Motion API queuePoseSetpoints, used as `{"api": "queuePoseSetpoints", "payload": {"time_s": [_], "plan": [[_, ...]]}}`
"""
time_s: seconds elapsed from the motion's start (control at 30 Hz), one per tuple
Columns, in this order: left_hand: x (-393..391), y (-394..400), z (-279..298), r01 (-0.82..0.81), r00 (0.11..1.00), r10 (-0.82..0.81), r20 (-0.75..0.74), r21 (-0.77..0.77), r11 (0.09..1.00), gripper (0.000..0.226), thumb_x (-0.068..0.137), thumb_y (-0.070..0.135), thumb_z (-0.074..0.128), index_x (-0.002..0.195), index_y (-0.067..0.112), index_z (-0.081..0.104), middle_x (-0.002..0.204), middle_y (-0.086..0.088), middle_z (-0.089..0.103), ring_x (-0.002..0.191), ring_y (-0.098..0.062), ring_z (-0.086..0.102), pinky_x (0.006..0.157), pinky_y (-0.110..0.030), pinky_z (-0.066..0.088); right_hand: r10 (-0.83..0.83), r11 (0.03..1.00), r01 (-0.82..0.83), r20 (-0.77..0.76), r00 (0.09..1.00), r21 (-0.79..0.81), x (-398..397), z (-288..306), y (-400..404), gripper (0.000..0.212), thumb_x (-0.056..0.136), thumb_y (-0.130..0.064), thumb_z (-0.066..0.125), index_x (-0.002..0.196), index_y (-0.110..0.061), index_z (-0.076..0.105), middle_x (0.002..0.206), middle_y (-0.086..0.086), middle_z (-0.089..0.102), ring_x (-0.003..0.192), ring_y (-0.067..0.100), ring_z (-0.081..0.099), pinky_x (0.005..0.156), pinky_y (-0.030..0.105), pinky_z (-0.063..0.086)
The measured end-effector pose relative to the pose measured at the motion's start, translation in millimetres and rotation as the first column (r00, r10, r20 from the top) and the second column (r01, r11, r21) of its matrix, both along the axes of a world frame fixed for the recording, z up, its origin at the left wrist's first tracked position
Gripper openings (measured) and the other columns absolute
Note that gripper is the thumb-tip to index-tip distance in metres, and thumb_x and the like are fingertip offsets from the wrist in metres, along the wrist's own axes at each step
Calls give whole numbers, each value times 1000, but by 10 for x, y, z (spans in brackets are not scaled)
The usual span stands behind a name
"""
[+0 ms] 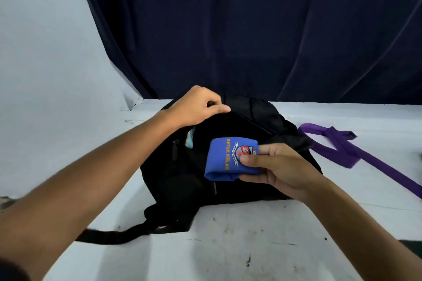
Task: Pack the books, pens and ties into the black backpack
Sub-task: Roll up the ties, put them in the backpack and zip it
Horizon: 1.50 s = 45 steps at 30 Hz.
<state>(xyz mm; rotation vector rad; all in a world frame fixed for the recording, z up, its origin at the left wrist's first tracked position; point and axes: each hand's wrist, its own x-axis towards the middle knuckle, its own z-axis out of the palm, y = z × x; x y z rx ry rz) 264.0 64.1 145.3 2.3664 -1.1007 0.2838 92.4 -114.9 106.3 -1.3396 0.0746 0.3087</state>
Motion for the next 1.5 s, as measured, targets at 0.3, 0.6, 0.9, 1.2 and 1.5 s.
{"api": "queuePoseSetpoints", "payload": {"time_s": [0.3,0.6,0.9,1.2,1.5], "plan": [[260,51,322,-103,992,111,56,-127,987,41,94,31,64,64,3,60,48,9,41,45,-1,40,50,-13,32,-219,940,236,95,971,-247,819,380,357,6,86,-5,70,90,0,66,93,11,71,81,16,71,67,29,61],[240,57,336,-128,990,136,47,-153,980,44,96,34,61,65,3,59,49,8,43,44,-6,39,50,-18,32,-198,848,187,30,980,-496,1270,330,446,23,81,0,73,98,2,58,101,16,64,94,28,66,63,34,60],[233,53,300,-143,989,145,4,-146,979,45,95,36,61,62,6,58,47,9,42,43,-5,40,52,-21,36,-177,658,167,64,982,-734,1385,277,441,36,77,-12,80,69,-12,45,73,5,52,56,18,48,43,25,38],[150,23,182,-154,988,151,-35,-138,978,39,92,38,65,61,15,61,50,9,50,48,1,48,52,-11,33,167,196,265,298,940,-944,704,371,488,31,91,-26,64,112,-5,54,113,15,55,103,34,58,83,37,48],[-143,-301,210,-156,977,161,-143,50,987,32,79,52,74,66,24,68,58,8,61,54,-1,54,60,-20,42,14,674,296,412,911,-677,-83,495,-624,6,85,-3,68,87,-7,71,63,-1,69,53,14,64,61,17,50]]}}
